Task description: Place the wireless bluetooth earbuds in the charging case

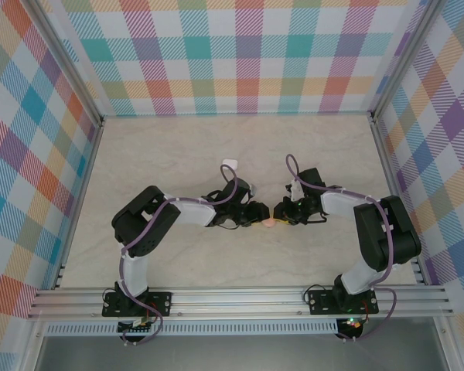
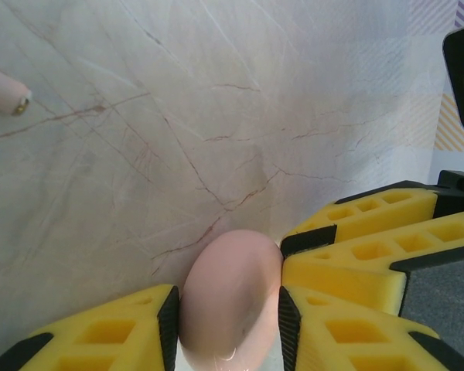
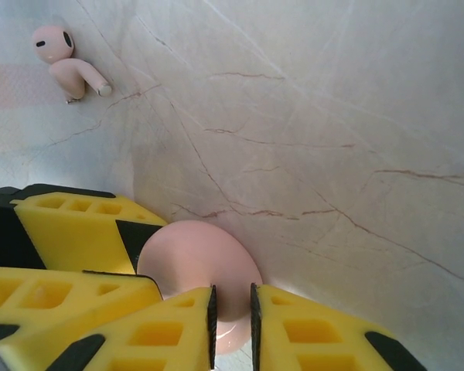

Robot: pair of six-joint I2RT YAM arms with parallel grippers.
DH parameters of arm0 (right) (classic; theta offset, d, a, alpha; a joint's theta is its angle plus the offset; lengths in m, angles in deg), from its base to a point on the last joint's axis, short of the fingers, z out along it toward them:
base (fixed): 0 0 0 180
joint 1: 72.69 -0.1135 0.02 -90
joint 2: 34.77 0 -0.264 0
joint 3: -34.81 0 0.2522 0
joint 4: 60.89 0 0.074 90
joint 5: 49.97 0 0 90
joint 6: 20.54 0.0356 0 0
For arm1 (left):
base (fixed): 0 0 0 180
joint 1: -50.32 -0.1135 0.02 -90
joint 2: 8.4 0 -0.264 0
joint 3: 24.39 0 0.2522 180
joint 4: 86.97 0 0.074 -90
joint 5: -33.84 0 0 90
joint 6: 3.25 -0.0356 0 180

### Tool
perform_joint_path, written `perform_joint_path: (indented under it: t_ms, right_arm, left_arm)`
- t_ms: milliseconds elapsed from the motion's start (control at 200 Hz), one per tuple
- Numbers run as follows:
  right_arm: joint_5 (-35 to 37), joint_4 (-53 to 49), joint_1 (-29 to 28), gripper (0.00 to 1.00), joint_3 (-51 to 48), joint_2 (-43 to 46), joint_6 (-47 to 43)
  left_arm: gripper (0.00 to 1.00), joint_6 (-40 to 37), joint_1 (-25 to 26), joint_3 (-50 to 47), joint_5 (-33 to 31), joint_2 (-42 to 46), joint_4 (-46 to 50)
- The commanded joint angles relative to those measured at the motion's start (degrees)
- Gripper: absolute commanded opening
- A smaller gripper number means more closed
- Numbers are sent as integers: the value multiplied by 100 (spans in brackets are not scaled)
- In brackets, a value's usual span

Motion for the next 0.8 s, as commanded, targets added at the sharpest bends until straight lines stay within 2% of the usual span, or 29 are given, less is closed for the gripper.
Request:
perform_joint_path:
  t_ms: [0,190,445,540,795]
  right_arm:
    - [1,52,-29,21,-180,-94,116]
    - [-66,99,-28,21,-191,-69,162]
    - [-157,153,-37,21,-228,46,196]
    - [-182,168,-30,22,-225,115,224]
    - [-135,126,41,29,-274,637,289]
  left_arm:
    - [38,255,162,-121,464,-115,-65]
    - [37,357,164,-121,479,-167,-189]
    - [31,434,166,-179,401,-210,-328]
    - [27,506,156,-239,345,-220,-453]
    - [24,574,16,-485,139,-117,-753]
